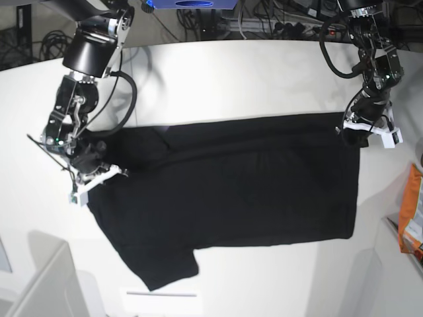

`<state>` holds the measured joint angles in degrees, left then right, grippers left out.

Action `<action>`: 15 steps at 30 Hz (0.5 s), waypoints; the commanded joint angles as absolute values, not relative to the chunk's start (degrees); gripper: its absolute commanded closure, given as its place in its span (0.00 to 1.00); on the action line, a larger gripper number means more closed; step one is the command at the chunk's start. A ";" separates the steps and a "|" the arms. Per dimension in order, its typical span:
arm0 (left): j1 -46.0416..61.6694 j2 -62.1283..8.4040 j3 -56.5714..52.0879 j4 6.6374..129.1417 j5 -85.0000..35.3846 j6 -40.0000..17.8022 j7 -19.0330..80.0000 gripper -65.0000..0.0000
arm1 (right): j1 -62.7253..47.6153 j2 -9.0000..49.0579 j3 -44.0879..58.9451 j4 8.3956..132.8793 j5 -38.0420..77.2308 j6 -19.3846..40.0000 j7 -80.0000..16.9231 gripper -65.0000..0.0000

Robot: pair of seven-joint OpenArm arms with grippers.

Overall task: Fold the T-shirt properly
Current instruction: 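Lift the shoulder corners and pull them toward the robot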

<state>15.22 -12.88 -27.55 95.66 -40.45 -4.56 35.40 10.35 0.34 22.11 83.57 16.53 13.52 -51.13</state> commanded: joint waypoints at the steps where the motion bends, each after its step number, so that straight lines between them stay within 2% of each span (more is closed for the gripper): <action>1: 14.29 -13.85 -27.74 96.22 -40.66 -4.88 34.15 1.00 | 12.09 0.92 21.93 84.00 17.19 13.67 -49.89 1.00; 11: 12.70 -13.93 -27.74 93.23 -40.66 -4.88 34.15 1.00 | 13.76 0.92 21.93 80.66 17.19 13.58 -49.63 1.00; 15: 11.74 -14.02 -27.74 93.23 -40.66 -4.97 34.59 1.00 | 13.85 0.92 21.93 80.66 17.19 10.15 -49.63 1.00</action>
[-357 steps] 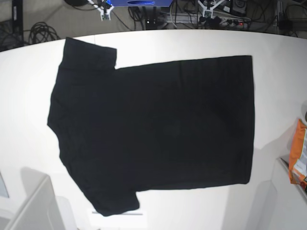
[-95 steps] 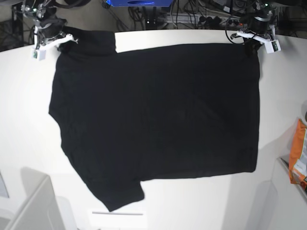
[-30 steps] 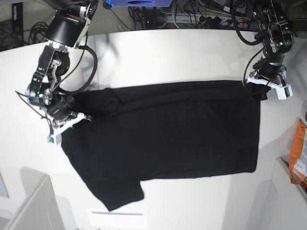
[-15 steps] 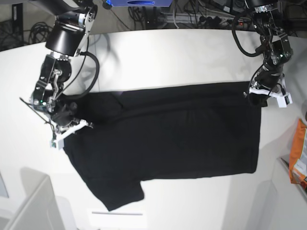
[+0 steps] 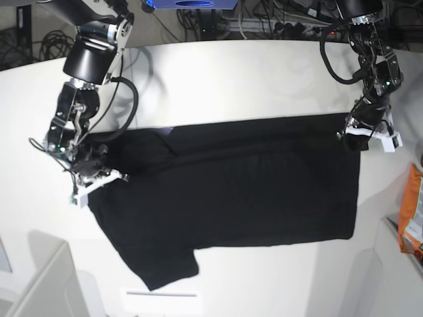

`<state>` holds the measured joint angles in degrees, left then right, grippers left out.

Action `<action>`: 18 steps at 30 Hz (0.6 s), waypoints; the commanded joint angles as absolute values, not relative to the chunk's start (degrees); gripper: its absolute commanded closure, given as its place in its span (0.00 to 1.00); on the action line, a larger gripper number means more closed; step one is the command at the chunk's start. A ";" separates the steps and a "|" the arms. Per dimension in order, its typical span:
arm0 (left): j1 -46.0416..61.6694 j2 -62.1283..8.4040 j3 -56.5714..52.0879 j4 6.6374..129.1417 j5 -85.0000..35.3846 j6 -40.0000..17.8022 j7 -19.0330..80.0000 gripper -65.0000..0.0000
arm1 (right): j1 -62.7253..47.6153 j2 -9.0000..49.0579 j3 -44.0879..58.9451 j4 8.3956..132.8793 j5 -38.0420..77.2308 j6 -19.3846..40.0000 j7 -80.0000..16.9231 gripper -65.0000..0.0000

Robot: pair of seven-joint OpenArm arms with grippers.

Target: Fold the T-shirt properly

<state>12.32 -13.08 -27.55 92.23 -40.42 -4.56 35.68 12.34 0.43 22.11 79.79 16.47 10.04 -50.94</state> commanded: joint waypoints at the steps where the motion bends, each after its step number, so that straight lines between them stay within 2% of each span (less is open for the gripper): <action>1: 11.47 -14.02 -27.82 93.14 -40.66 -4.97 35.65 1.00 | 13.85 0.92 21.93 80.66 17.19 9.63 -49.63 1.00; 6: 9.54 -14.02 -28.00 93.32 -40.66 -4.97 38.64 0.99 | 13.67 0.92 22.46 81.01 17.27 9.27 -49.63 1.00; 7: 9.54 -14.02 -28.09 93.49 -40.66 -4.97 38.55 0.87 | 13.58 0.92 22.46 81.10 17.27 9.27 -49.63 0.95; 9: 9.54 -14.02 -28.35 93.58 -40.66 -5.05 38.46 0.71 | 13.49 0.92 22.55 81.19 17.45 9.36 -49.63 0.74; 11: 9.54 -14.02 -28.44 93.58 -40.66 -5.05 38.37 0.62 | 13.41 0.92 22.55 81.19 17.54 9.45 -49.10 0.56; 12: 9.54 -14.02 -28.44 93.58 -40.66 -5.05 38.37 0.60 | 13.23 0.92 22.55 81.19 17.54 9.45 -47.96 0.52; 18: 10.07 -14.02 -31.69 95.16 -41.10 -5.32 38.29 0.58 | 8.75 0.84 22.64 88.13 17.45 9.19 -40.84 0.51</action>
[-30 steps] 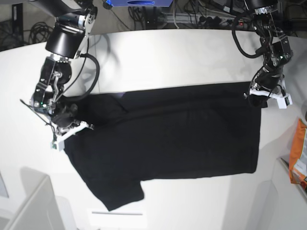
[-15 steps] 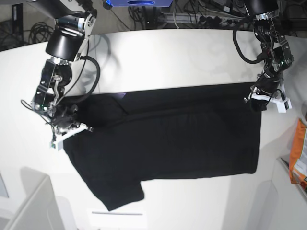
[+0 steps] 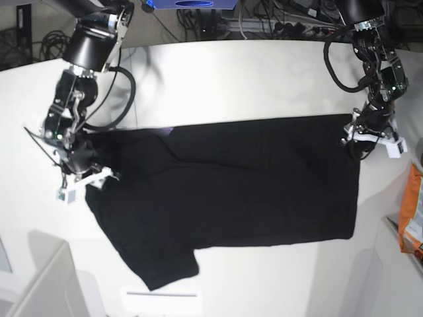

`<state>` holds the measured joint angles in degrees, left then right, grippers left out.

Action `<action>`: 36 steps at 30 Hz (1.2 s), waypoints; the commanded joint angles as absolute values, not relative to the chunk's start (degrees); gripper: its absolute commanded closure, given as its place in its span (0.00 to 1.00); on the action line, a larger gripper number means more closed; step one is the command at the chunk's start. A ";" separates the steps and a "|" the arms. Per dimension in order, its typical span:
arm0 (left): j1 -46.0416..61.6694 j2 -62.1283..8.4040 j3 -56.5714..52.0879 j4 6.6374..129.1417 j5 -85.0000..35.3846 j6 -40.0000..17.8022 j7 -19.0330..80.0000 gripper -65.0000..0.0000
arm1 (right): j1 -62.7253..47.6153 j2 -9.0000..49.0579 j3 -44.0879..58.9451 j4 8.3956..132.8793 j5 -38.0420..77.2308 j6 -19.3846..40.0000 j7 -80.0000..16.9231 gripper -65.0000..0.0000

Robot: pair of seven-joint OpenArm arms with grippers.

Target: Fold the T-shirt properly

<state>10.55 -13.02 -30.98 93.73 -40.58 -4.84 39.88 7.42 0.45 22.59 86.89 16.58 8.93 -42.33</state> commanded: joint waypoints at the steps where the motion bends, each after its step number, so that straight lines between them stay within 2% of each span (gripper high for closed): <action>1: 10.24 -13.93 -32.92 96.22 -41.10 -5.32 38.29 0.58 | 7.78 0.66 22.64 89.98 17.45 9.19 -40.40 0.51; 3: 12.00 -13.93 -35.65 98.59 -41.10 -5.32 38.46 0.58 | 4.97 0.40 23.52 94.55 17.45 7.96 -39.43 0.51; 7: 16.31 -13.93 -39.78 101.93 -41.10 -5.41 38.29 0.58 | 0.31 -4.09 28.35 102.02 17.63 -1.63 -39.43 0.50; 11: 20.35 -13.85 -43.03 101.93 -41.19 -5.41 38.29 0.59 | -3.74 -7.34 33.10 105.10 17.89 -2.07 -39.60 0.50; 16: 23.52 -11.21 -46.64 101.76 -41.10 -5.49 38.20 0.59 | -5.14 -7.16 37.67 100.44 25.71 -4.88 -39.60 0.50; 22: 25.63 -10.24 -47.08 101.67 -40.75 -9.19 38.20 0.59 | -2.95 -4.62 40.04 90.42 28.00 -4.62 -39.25 0.50; 27: 25.89 -10.15 -47.69 100.97 -40.84 -15.25 38.20 0.59 | -0.84 -3.30 39.69 85.58 28.00 -4.35 -39.16 0.50; 34: 25.71 -9.01 -47.69 96.48 -41.01 -15.43 38.29 0.57 | 1.10 -3.03 39.60 84.09 28.09 -1.63 -39.25 0.50; 36: 25.80 -9.01 -47.69 95.16 -41.01 -15.43 38.29 0.53 | 1.27 -2.95 39.60 83.12 28.09 -1.63 -39.25 0.50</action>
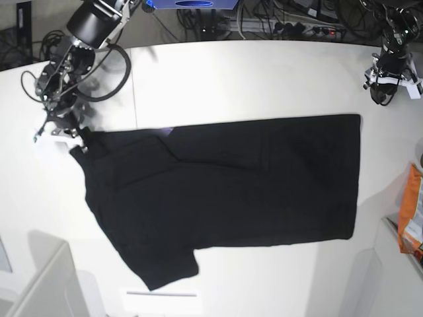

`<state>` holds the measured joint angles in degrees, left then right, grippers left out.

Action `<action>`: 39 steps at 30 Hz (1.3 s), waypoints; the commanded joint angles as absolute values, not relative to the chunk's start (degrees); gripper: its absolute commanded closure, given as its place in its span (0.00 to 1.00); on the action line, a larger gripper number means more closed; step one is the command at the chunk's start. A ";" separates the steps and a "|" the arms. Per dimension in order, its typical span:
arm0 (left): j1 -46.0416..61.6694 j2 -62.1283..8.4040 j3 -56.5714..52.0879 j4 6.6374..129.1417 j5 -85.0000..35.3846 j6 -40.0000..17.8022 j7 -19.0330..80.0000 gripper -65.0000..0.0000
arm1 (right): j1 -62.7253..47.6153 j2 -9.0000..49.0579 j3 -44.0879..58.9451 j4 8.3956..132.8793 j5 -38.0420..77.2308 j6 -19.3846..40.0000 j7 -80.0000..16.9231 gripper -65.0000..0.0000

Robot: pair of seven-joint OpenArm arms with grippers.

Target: Fold the T-shirt properly

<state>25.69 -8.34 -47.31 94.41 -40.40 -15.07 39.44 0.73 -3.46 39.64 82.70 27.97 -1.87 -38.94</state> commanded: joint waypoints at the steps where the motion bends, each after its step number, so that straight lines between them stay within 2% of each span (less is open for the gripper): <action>1: 25.80 -9.01 -47.69 94.73 -41.01 -15.43 38.29 0.49 | 1.36 -2.95 39.52 82.68 28.09 -1.63 -39.25 0.50; 4: 25.89 -8.92 -47.69 94.20 -41.10 -15.43 38.37 0.29 | 2.15 -2.95 39.52 80.75 28.09 -1.54 -39.52 0.50; 7: 25.63 -8.31 -47.69 94.02 -41.10 -15.43 38.46 0.17 | 2.59 -2.95 39.52 78.73 28.09 -1.54 -39.34 0.50; 10: 25.27 -8.31 -47.25 94.02 -41.10 -15.43 38.46 0.17 | 2.59 -2.95 39.52 78.11 28.09 -1.54 -39.25 0.51; 12: 24.75 -8.22 -47.08 94.02 -41.10 -15.43 38.46 0.17 | 2.59 -2.95 39.52 78.11 28.09 -1.54 -39.25 0.55; 15: 23.34 -8.13 -47.08 93.14 -41.19 -15.43 38.55 0.17 | 2.51 -2.95 39.52 78.11 28.09 -1.54 -39.43 0.74; 21: 20.35 -8.13 -46.99 88.84 -41.19 -15.43 38.55 0.17 | 2.24 -2.95 39.52 78.11 28.09 -1.45 -39.69 1.00; 39: 13.93 -8.31 -39.78 82.33 -40.84 -15.34 38.55 0.17 | 2.24 -3.03 40.04 78.55 28.09 -1.45 -42.42 1.00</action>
